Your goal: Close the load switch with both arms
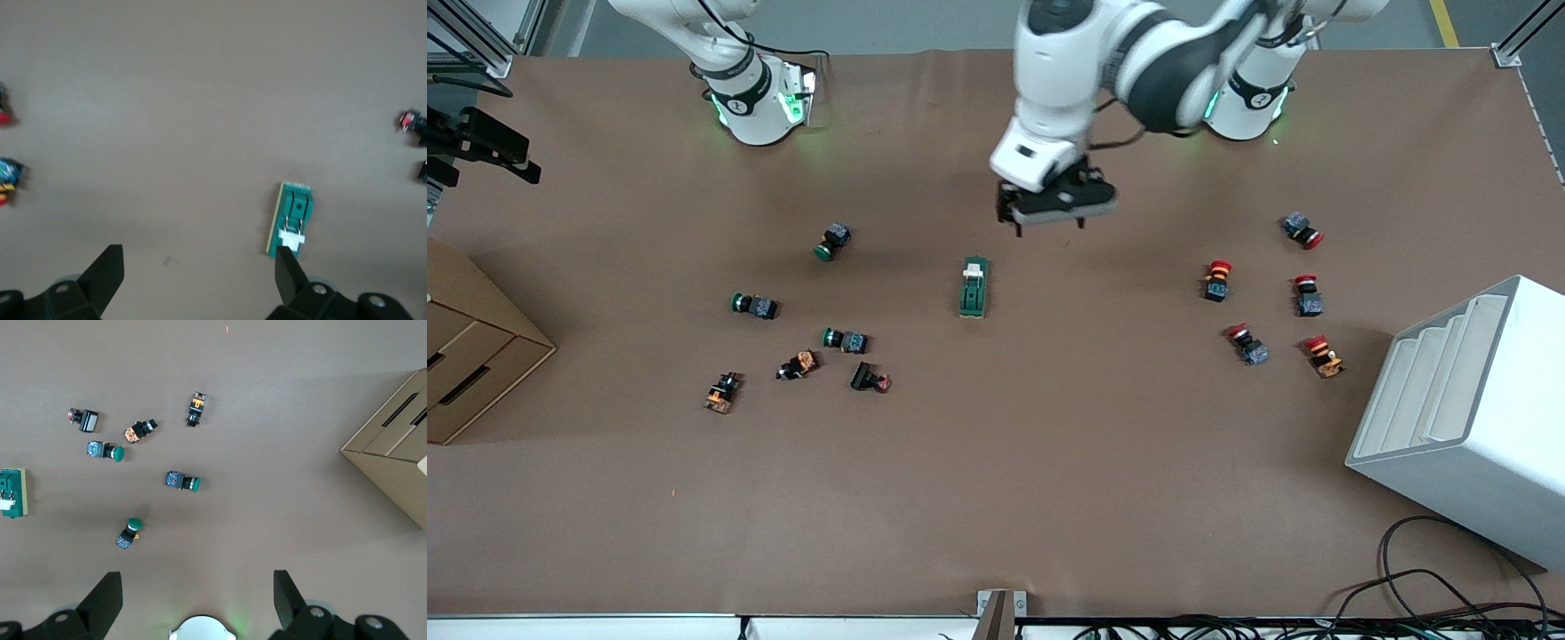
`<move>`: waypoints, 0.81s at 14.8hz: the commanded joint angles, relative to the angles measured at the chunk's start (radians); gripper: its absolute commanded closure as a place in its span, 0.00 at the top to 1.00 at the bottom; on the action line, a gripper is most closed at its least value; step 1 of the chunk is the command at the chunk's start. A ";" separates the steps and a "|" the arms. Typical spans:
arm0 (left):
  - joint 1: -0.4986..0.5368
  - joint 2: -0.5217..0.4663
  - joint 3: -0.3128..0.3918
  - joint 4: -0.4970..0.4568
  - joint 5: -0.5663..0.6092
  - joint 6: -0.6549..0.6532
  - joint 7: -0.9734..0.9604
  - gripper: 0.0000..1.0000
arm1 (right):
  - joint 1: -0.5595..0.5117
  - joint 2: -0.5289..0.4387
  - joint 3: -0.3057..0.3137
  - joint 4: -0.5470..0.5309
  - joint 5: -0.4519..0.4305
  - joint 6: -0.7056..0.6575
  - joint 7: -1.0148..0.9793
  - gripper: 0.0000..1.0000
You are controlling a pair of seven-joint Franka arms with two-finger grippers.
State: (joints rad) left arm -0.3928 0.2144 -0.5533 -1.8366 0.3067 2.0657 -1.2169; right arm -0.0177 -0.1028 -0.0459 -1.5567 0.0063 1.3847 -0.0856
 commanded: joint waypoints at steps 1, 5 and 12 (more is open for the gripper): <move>-0.096 0.052 0.004 -0.018 0.113 0.017 -0.165 1.00 | -0.005 -0.031 0.005 -0.034 0.006 0.007 0.003 1.00; -0.236 0.106 0.004 -0.068 0.263 0.074 -0.433 1.00 | -0.007 -0.032 0.005 -0.034 0.006 0.005 0.003 1.00; -0.382 0.292 0.001 -0.082 0.704 0.080 -0.964 1.00 | -0.005 -0.028 0.005 -0.028 0.006 0.002 0.001 1.00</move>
State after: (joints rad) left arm -0.7719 0.4458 -0.5544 -1.9288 0.8915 2.1329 -2.0526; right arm -0.0177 -0.1028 -0.0461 -1.5576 0.0063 1.3839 -0.0856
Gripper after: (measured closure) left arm 0.000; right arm 0.000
